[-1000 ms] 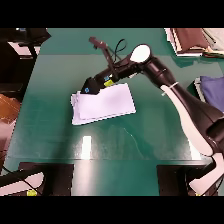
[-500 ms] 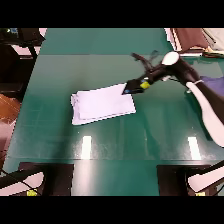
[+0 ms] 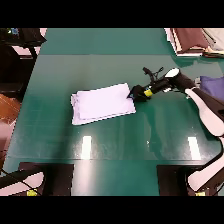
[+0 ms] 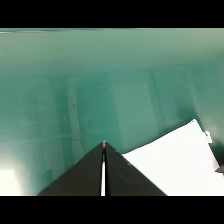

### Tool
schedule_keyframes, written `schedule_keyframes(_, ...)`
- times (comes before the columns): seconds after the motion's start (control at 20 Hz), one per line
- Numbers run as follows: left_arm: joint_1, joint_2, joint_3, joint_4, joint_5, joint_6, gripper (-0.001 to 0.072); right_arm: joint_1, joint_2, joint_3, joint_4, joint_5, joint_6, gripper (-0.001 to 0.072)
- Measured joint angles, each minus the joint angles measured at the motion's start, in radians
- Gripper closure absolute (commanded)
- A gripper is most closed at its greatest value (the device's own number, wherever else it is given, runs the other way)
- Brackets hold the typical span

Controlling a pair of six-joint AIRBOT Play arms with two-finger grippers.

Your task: Fold the shirts.

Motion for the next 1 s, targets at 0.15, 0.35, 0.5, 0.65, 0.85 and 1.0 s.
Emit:
schedule_keyframes(0.15, 0.000, 0.000, 0.000, -0.013, 0.000, 0.003, 0.0683, 0.063, -0.073, 0.074, 0.031, -0.023, -0.004, 0.0612)
schedule_keyframes(0.35, -0.033, 0.000, 0.000, -0.033, 0.001, 0.022, 0.0683, 0.106, -0.113, 0.182, 0.061, -0.029, -0.020, 0.0694)
schedule_keyframes(0.5, -0.108, 0.000, 0.000, -0.031, 0.006, 0.032, 0.0683, 0.069, -0.097, 0.267, 0.055, -0.004, -0.019, 0.0694)
schedule_keyframes(0.65, -0.192, 0.000, 0.000, -0.026, 0.010, 0.047, 0.0682, -0.031, -0.023, 0.324, -0.017, 0.016, 0.006, 0.0694)
schedule_keyframes(0.85, -0.279, 0.000, 0.000, -0.024, 0.028, 0.055, 0.0682, -0.245, 0.118, 0.349, -0.123, 0.025, 0.050, 0.0694)
schedule_keyframes(1.0, -0.312, 0.000, 0.000, -0.027, 0.039, 0.056, 0.0682, -0.436, 0.215, 0.355, -0.184, 0.027, 0.075, 0.0694)
